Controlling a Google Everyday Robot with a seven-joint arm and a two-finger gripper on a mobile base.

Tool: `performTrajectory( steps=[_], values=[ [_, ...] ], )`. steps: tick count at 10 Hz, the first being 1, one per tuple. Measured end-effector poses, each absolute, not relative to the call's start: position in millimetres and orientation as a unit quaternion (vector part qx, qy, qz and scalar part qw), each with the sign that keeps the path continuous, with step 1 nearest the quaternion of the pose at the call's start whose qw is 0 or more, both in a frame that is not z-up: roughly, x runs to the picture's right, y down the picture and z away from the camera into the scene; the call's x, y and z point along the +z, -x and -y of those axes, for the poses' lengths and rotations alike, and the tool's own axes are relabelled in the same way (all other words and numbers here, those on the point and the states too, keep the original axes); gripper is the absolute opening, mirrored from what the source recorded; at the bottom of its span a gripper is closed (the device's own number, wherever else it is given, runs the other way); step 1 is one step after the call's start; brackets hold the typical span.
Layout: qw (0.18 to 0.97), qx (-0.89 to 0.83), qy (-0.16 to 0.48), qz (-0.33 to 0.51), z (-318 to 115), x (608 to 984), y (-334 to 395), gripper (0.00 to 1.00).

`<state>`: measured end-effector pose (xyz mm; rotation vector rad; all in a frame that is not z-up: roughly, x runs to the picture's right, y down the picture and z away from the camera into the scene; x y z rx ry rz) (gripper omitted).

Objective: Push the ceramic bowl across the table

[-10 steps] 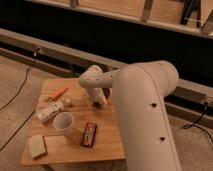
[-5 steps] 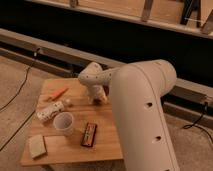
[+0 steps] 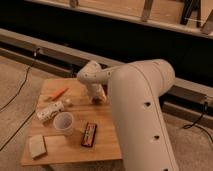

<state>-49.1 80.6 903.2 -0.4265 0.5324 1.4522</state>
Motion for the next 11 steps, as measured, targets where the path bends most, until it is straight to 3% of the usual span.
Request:
performTrajectory(
  steps=[11],
  values=[
    [0.689,0.648,0.215,-0.242,-92,912,55,0.65]
  ],
)
